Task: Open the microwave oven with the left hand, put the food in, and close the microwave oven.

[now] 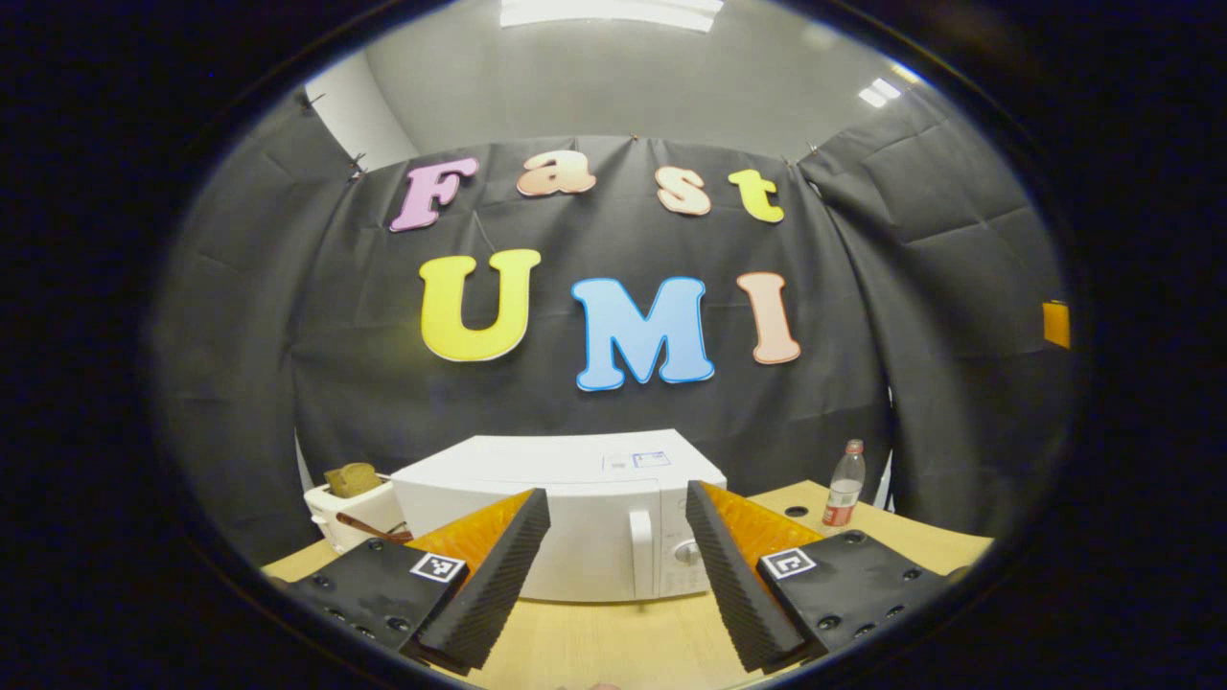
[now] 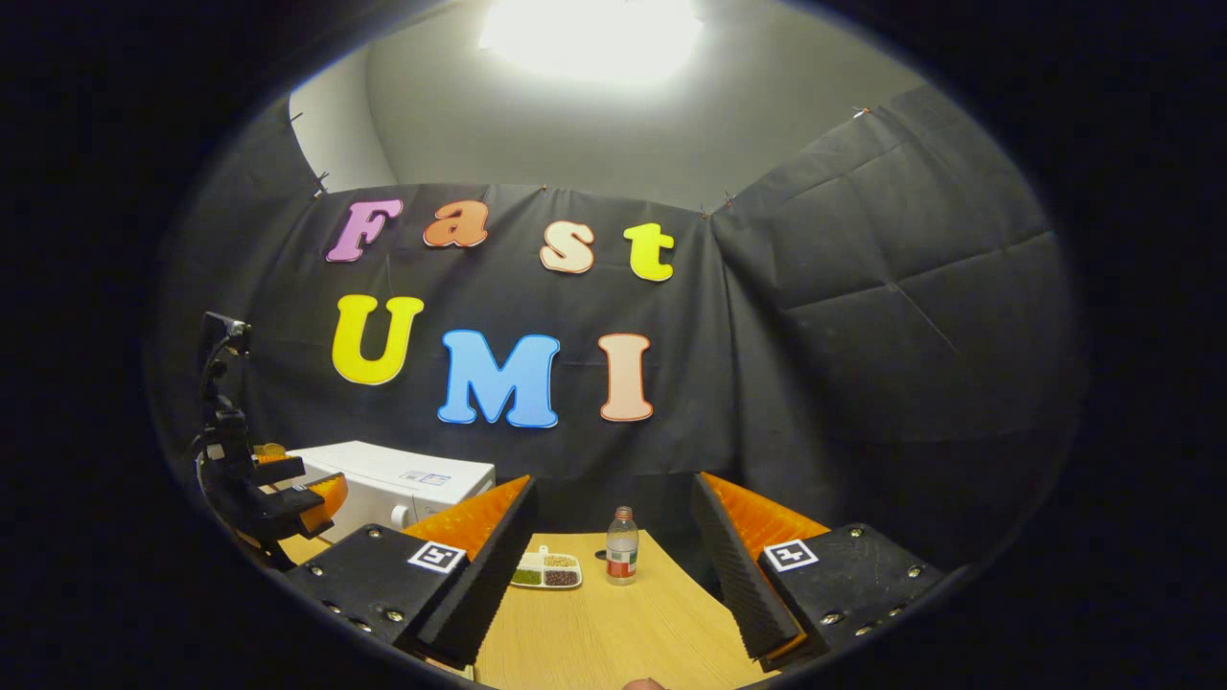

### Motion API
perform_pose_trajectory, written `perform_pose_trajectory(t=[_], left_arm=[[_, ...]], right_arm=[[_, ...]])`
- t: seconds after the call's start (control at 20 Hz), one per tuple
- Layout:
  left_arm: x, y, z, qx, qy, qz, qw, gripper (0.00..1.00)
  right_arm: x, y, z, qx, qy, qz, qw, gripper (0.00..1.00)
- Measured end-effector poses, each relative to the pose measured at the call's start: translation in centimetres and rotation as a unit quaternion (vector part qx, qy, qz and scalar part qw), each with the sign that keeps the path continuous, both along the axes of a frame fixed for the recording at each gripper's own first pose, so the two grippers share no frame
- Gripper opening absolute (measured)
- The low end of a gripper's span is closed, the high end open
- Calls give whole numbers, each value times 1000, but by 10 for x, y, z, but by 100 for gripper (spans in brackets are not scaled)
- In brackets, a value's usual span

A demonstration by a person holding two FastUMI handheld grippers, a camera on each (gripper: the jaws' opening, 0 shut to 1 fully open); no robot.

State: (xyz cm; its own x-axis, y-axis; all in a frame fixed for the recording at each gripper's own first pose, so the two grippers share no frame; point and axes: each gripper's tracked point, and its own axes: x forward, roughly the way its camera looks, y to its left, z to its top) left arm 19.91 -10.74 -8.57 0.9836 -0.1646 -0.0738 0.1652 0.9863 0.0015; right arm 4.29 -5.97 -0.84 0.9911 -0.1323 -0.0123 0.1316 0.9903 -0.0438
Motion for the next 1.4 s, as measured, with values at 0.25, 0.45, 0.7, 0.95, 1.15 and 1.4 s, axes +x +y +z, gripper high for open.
perform_pose_trajectory(t=[0.25,0.45,0.7,0.95,1.15,1.4], left_arm=[[42,-15,-44,1,30,-21,999,97],[75,-24,-84,6,64,-28,998,97],[105,-38,-133,14,106,-38,994,96],[115,-50,-163,22,137,-51,989,92],[118,-51,-174,14,148,-48,988,68],[122,-48,-178,25,153,-38,987,37]], right_arm=[[13,3,-5,-13,11,-20,1000,97],[18,7,-11,-28,23,-32,999,97],[21,9,-18,-37,35,-50,997,97],[19,5,-21,-39,43,-70,996,97],[16,2,-21,-42,43,-77,995,97],[10,-1,-19,-47,42,-77,995,97]])
